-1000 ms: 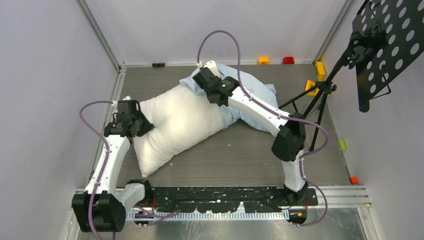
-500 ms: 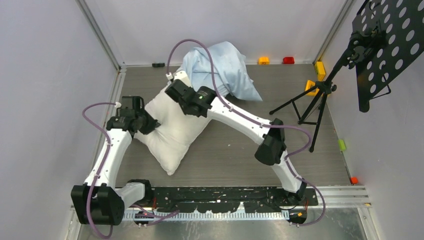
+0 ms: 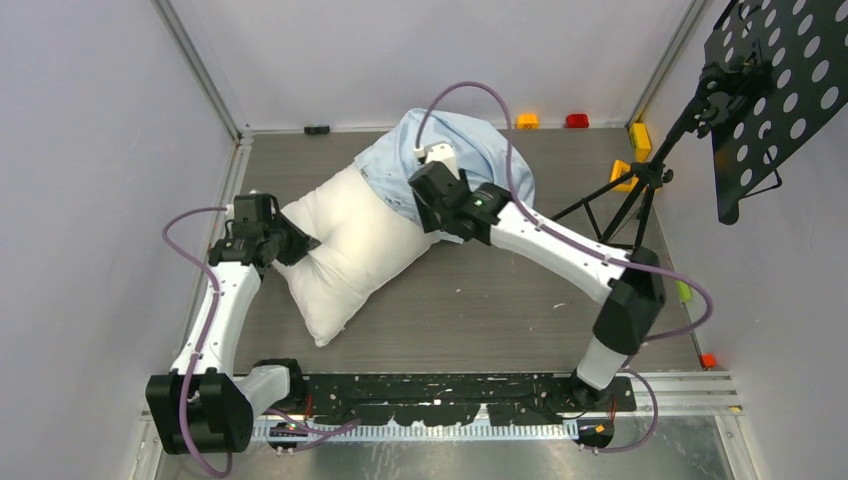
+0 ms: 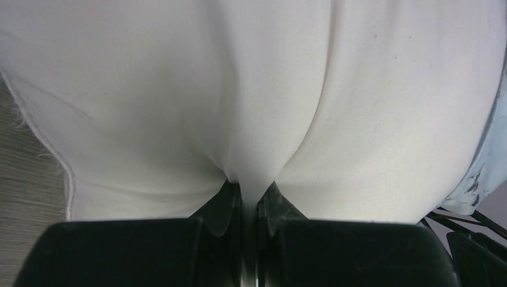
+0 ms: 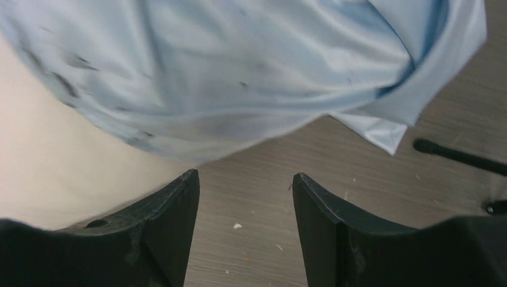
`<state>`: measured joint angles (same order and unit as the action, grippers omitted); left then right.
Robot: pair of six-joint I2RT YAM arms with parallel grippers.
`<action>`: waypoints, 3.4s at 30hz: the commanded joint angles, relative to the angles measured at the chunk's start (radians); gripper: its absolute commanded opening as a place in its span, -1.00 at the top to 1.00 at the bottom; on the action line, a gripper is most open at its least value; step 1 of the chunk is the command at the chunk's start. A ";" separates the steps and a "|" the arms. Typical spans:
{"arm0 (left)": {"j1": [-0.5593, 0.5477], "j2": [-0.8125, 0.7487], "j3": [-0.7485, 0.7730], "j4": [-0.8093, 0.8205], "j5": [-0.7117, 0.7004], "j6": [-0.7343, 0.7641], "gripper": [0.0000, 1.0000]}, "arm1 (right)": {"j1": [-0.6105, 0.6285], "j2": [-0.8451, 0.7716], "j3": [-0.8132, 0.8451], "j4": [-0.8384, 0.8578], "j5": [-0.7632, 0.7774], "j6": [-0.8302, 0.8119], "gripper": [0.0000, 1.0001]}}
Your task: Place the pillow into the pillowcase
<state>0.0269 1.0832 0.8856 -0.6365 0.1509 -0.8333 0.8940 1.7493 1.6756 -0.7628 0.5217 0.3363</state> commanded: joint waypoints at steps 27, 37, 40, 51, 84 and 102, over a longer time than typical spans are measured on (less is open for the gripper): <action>0.002 0.043 0.010 -0.001 0.018 0.055 1.00 | -0.136 0.199 -0.519 0.920 0.286 -0.082 -0.29; 0.003 0.050 0.024 -0.014 -0.010 0.074 1.00 | -0.181 0.205 -0.547 0.988 0.283 -0.101 0.60; 0.002 0.054 0.029 -0.016 -0.011 0.075 1.00 | -0.187 0.192 -0.540 0.992 0.288 -0.119 0.96; -0.128 0.075 0.039 0.070 -0.007 -0.027 1.00 | 0.111 0.011 -0.085 0.504 0.139 -0.094 0.99; -0.519 0.101 0.574 -0.371 -0.044 0.292 -0.90 | -0.101 0.515 0.924 -0.171 -0.211 0.158 0.99; -0.186 0.330 0.362 -0.061 0.020 0.141 1.00 | 0.111 0.236 0.614 -0.131 -0.171 0.111 0.99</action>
<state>-0.1810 1.3430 1.2823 -0.8009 0.1467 -0.6540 0.9005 2.0556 2.2993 -0.9058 0.3851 0.4660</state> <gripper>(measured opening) 0.034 0.025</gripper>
